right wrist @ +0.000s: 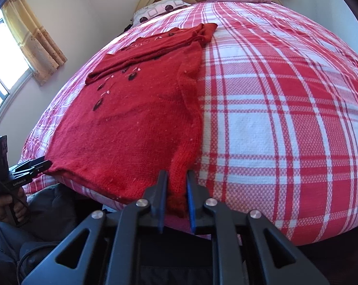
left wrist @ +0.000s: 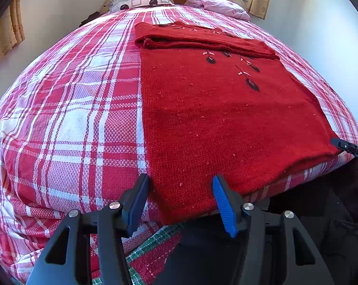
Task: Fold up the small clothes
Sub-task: 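Grasp the hem with the right gripper while the left gripper grasps the hem too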
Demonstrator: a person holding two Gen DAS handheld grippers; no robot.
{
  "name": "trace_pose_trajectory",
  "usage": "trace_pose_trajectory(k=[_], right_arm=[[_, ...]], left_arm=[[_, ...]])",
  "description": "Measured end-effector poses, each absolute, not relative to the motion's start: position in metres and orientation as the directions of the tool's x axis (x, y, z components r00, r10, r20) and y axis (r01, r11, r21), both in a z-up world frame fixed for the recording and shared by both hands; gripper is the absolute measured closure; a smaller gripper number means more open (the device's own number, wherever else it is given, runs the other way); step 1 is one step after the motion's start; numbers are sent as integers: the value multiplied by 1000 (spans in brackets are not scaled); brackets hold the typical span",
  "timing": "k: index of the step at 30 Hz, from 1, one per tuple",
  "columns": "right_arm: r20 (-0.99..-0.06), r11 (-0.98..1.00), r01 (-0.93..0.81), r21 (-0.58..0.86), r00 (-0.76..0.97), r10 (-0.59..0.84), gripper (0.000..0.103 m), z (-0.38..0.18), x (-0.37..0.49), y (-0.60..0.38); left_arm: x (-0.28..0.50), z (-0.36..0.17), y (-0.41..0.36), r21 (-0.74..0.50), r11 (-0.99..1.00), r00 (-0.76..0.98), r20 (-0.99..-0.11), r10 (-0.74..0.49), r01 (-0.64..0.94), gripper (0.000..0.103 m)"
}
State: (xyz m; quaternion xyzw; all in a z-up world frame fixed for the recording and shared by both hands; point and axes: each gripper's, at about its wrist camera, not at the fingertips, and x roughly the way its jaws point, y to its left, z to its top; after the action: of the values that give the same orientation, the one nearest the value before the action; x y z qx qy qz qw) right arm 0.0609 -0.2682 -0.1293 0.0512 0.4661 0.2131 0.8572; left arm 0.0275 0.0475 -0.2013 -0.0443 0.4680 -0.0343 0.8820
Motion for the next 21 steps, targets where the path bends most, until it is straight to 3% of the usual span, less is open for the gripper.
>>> trace_pose_trajectory(k=[3,6,7,15,21], right_arm=[[-772,900,-311,305,473,425,87,-130,62,-271],[-772,901,-314,299,475,422,87,-129,62,-270],[-771,901,-317,297,478,422,87,-129,61,-270],[-733,880,-315,355,491,471,92,-123,61,-276],[-680,840,-314,442,494,542,92,-115,62,-285]], left_arm=[[26,-201,48,-110,994,552,-827,-106,25,47],[24,-200,45,-91,994,562,-820,-108,57,75],[24,-198,45,-105,992,563,-817,-125,68,94],[24,-184,64,-259,964,601,-762,-241,58,96],[22,-166,70,-304,949,651,-705,-282,82,96]])
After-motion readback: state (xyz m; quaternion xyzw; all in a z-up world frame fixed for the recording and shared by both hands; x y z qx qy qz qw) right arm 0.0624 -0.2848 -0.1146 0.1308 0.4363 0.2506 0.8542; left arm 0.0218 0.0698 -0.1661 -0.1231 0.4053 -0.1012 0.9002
